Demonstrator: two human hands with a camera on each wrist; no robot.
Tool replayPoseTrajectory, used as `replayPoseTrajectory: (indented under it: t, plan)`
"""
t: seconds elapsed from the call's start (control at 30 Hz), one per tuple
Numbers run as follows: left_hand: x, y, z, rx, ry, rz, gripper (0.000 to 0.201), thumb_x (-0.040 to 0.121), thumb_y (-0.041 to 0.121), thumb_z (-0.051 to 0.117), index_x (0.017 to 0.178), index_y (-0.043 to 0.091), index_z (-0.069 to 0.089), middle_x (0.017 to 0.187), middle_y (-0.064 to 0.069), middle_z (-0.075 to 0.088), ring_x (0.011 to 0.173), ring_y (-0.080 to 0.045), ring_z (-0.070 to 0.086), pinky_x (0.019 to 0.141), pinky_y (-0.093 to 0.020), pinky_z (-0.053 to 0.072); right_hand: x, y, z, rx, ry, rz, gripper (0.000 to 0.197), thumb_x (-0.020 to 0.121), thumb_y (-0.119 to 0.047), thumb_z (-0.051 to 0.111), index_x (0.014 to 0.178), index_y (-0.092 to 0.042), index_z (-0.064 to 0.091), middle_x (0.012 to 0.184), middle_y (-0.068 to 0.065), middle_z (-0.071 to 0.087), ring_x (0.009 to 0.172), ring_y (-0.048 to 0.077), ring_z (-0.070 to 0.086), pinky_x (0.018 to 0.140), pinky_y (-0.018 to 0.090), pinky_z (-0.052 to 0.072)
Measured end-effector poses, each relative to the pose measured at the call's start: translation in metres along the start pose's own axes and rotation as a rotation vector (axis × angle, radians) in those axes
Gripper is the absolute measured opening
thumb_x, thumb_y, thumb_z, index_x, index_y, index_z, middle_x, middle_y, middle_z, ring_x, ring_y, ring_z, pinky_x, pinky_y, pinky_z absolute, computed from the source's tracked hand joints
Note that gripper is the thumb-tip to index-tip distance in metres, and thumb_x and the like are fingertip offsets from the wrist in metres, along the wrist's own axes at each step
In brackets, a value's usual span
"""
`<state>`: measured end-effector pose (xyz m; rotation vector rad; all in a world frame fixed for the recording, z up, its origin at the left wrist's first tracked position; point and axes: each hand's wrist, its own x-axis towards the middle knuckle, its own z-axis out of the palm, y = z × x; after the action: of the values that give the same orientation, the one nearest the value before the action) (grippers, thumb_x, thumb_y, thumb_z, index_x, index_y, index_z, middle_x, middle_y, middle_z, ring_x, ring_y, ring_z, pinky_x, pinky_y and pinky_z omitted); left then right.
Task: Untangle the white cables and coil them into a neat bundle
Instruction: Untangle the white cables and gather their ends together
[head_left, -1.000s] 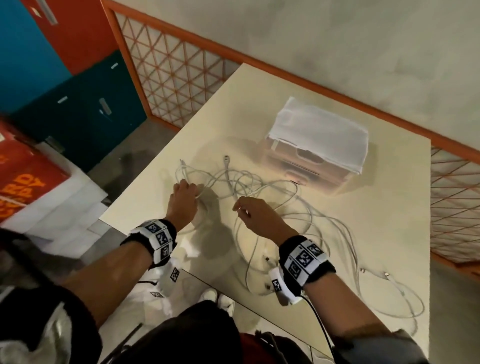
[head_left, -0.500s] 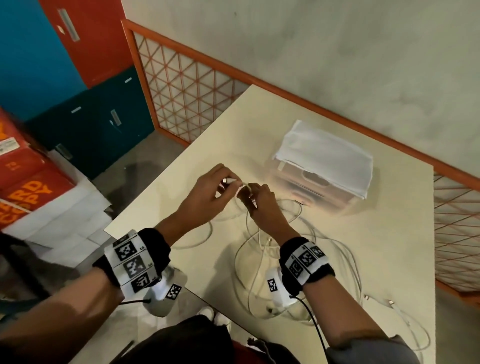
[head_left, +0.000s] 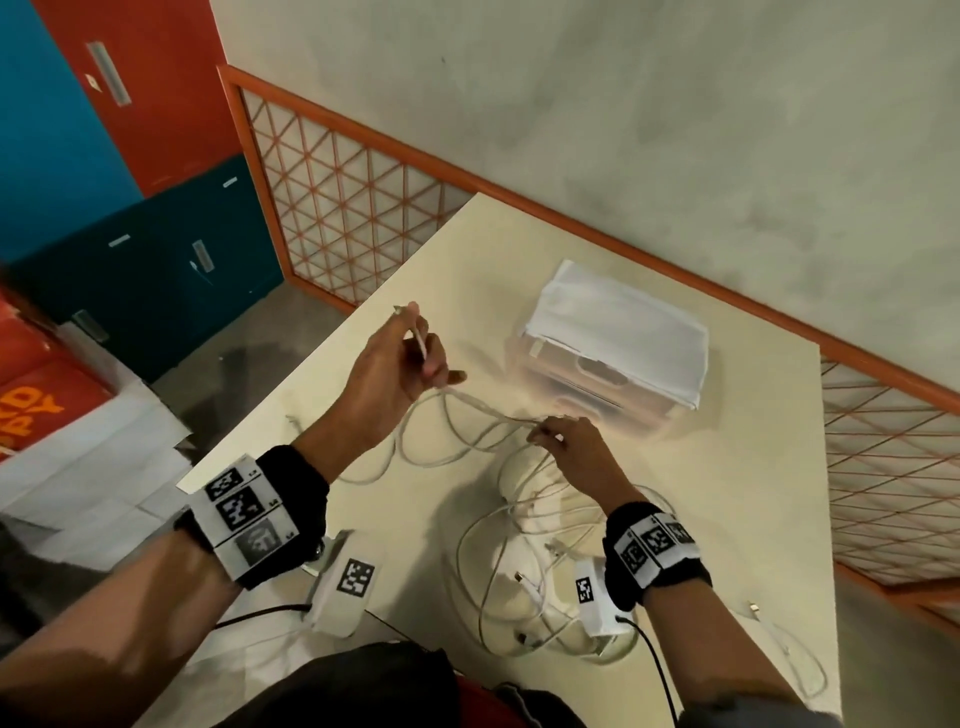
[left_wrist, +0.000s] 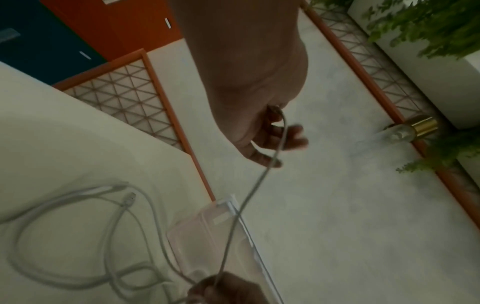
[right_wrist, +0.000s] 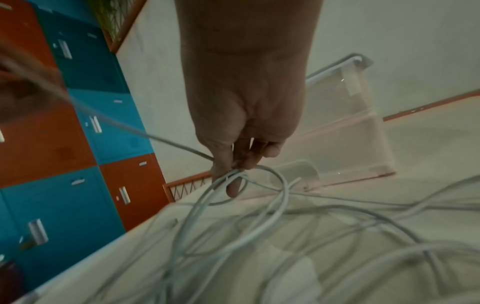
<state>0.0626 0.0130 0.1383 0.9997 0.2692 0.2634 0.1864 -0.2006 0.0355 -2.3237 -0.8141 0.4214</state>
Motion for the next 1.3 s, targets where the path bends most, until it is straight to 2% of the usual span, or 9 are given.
replayPoseTrajectory:
  t: [0.13,0.27,0.47,0.67,0.87,0.97,1.17,1.23,1.3]
  plan:
    - [-0.001,-0.020,0.002,0.576,-0.042,0.123,0.032,0.098,0.029,0.045,0.070,0.020,0.032,0.059,0.003,0.029,0.050,-0.008,0.026,0.048,-0.020,0.028,0.002,-0.011,-0.018,-0.015,0.042,0.001,0.014,0.089,-0.010,0.062,0.086,-0.006,0.075,0.077,0.007,0.073,0.056,0.005,0.049,0.073,0.023,0.033]
    - [-0.004,-0.047,-0.002,0.995,-0.204,0.068,0.032,0.081,0.032,0.071,0.105,0.018,0.055,0.061,-0.002,0.037,0.055,-0.008,0.034,0.056,-0.022,0.031,-0.004,-0.042,-0.045,-0.019,0.006,-0.078,0.011,0.085,-0.013,0.068,0.089,-0.006,0.076,0.081,0.008,0.072,0.062,-0.002,0.054,0.065,0.008,0.034]
    - [-0.004,-0.051,0.007,1.123,-0.236,0.174,0.021,0.095,0.029,0.052,0.087,0.013,0.064,0.053,0.022,0.056,0.053,0.006,0.049,0.053,-0.010,0.033,-0.014,-0.081,-0.076,-0.039,-0.038,-0.166,0.009,0.087,-0.019,0.066,0.089,-0.016,0.074,0.076,-0.011,0.065,0.074,0.002,0.049,0.066,0.009,0.035]
    - [-0.001,-0.012,0.028,0.950,-0.141,0.535,0.017,0.096,0.015,0.048,0.081,0.019,0.053,0.054,0.006,0.043,0.043,-0.007,0.032,0.047,-0.016,0.026,-0.018,-0.038,-0.056,-0.052,-0.087,-0.012,0.025,0.088,-0.008,0.058,0.069,-0.024,0.059,0.086,0.005,0.072,0.068,0.015,0.060,0.059,0.018,0.040]
    - [0.001,0.009,0.027,0.874,0.080,0.645,0.021,0.098,0.021,0.047,0.082,0.011,0.055,0.057,-0.013,0.045,0.047,-0.012,0.032,0.049,-0.019,0.026,-0.039,0.029,-0.029,0.013,0.009,0.222,0.016,0.094,-0.007,0.053,0.087,0.000,0.066,0.091,0.010,0.067,0.084,0.022,0.060,0.063,0.008,0.039]
    - [0.012,-0.003,0.001,0.947,0.257,0.540,0.020,0.097,0.027,0.047,0.079,0.018,0.054,0.064,-0.012,0.055,0.059,-0.012,0.048,0.061,-0.025,0.039,-0.047,0.039,-0.033,0.055,0.058,0.265,0.018,0.094,-0.008,0.054,0.092,0.002,0.068,0.088,0.005,0.068,0.084,0.017,0.060,0.064,0.004,0.039]
    - [0.016,-0.034,-0.042,1.595,0.080,-0.367,0.044,0.085,0.032,0.064,0.115,0.001,0.054,0.121,-0.020,0.058,0.113,-0.037,0.055,0.090,-0.040,0.045,-0.054,0.006,-0.081,0.343,0.154,0.159,0.011,0.080,0.002,0.068,0.089,-0.005,0.070,0.065,-0.009,0.073,0.065,-0.005,0.066,0.071,0.014,0.047]
    - [0.012,-0.041,-0.037,1.573,0.054,-0.314,0.050,0.086,0.032,0.063,0.123,0.001,0.047,0.126,-0.018,0.056,0.119,-0.036,0.052,0.094,-0.039,0.042,-0.055,-0.013,-0.099,0.458,0.200,0.084,0.011,0.080,0.004,0.066,0.090,0.001,0.069,0.065,-0.006,0.074,0.062,0.002,0.068,0.070,0.013,0.050]
    - [0.009,-0.043,-0.025,1.393,0.086,-0.093,0.047,0.090,0.031,0.058,0.128,0.007,0.045,0.099,-0.012,0.065,0.103,-0.032,0.061,0.084,-0.035,0.044,-0.055,-0.029,-0.114,0.342,0.254,0.030,0.008,0.084,-0.008,0.066,0.088,-0.005,0.073,0.068,0.000,0.074,0.065,0.005,0.068,0.072,0.017,0.049]
